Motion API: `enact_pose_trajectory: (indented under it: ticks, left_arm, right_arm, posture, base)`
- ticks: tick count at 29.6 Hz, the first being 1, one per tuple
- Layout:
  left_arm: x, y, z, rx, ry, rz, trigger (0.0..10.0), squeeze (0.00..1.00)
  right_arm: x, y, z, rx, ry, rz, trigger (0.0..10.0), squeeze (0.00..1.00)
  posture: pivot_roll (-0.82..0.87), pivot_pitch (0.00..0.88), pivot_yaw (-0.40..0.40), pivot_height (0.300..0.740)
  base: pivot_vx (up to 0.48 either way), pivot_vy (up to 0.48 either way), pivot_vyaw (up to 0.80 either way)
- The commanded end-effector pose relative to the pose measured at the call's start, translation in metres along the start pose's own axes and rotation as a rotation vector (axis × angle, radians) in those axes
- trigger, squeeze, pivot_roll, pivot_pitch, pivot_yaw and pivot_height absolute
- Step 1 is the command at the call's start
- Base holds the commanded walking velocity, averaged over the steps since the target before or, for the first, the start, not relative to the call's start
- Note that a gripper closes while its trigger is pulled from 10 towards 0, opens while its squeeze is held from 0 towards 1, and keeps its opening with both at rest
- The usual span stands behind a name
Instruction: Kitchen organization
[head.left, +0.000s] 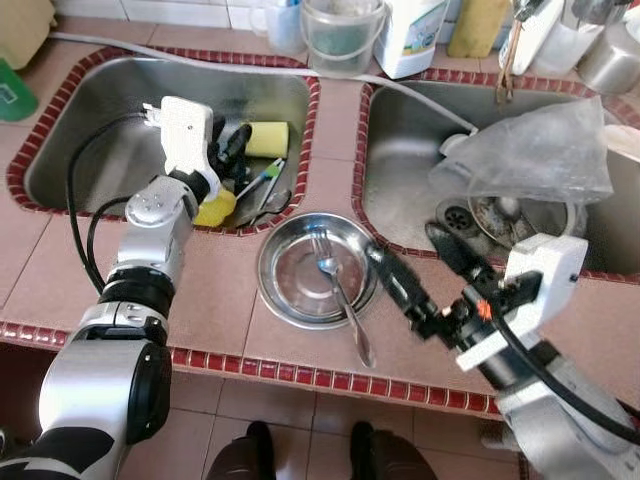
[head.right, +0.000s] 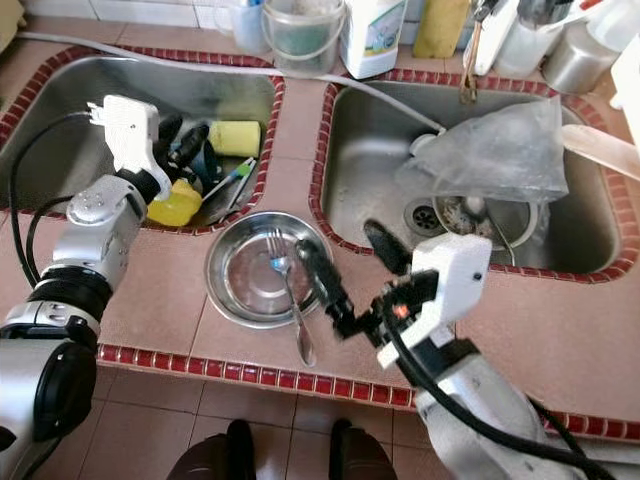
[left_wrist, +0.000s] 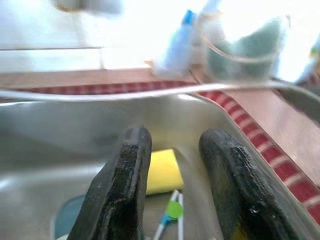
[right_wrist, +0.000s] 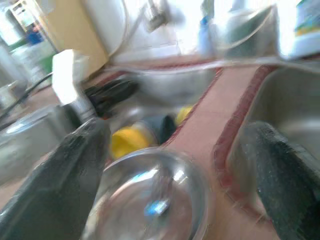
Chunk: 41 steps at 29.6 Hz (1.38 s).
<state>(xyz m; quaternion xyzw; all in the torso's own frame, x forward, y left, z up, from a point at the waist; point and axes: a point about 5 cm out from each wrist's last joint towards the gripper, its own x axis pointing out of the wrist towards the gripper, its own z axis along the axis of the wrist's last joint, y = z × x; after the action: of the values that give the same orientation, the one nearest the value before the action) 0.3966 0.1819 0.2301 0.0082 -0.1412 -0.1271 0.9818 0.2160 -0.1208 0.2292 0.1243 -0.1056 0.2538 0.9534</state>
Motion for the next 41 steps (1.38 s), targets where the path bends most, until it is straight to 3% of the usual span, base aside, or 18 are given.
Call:
enact_pose_trajectory:
  ticks: [1, 9, 12, 17, 20, 25, 41]
  left_arm:
    - [-0.012, 0.005, -0.009, -0.031, 0.01, 0.049, 10.0, 0.0]
    - [-0.042, 0.004, -0.009, -0.057, -0.034, 0.145, 10.0, 0.0]
    - [-0.055, -0.007, -0.009, -0.045, -0.044, 0.16, 10.0, 0.0]
    - [-0.071, -0.017, -0.011, -0.066, -0.04, 0.222, 10.0, 0.0]
    - [-0.084, -0.028, -0.016, -0.036, -0.027, 0.203, 10.0, 0.0]
    - [-0.104, -0.036, -0.037, -0.034, 0.038, 0.225, 10.0, 0.0]
    - [-0.099, -0.037, -0.035, -0.037, 0.044, 0.257, 10.0, 0.0]
  right_arm:
    - [0.006, -0.007, -0.004, -0.037, -0.02, -0.044, 10.0, 0.0]
    - [0.032, -0.019, -0.014, -0.112, -0.077, -0.093, 10.0, 0.0]
    - [0.041, -0.026, -0.026, -0.193, -0.071, -0.124, 10.0, 0.0]
    - [0.046, -0.034, -0.034, -0.262, -0.086, -0.173, 10.0, 0.0]
    - [0.047, -0.047, -0.042, -0.256, -0.099, -0.25, 10.0, 0.0]
    - [0.046, -0.059, -0.057, -0.327, -0.097, -0.293, 10.0, 0.0]
    - [0.053, -0.066, -0.07, -0.36, -0.112, -0.324, 10.0, 0.0]
  posture:
    - [-0.11, 0.187, 0.03, 0.74]
    - [-0.05, 0.126, 0.006, 0.74]
    - [-0.02, 0.099, -0.008, 0.74]
    - [-0.01, 0.078, -0.019, 0.74]
    - [0.01, 0.06, -0.03, 0.74]
    - [0.02, 0.035, -0.042, 0.74]
    - [0.02, 0.0, -0.044, 0.74]
  base:
    - [0.0, 0.0, 0.0]
    - [0.0, 0.0, 0.0]
    - [0.0, 0.0, 0.0]
    - [0.0, 0.0, 0.0]
    - [0.0, 0.0, 0.0]
    - [0.0, 0.0, 0.0]
    - [0.0, 0.0, 0.0]
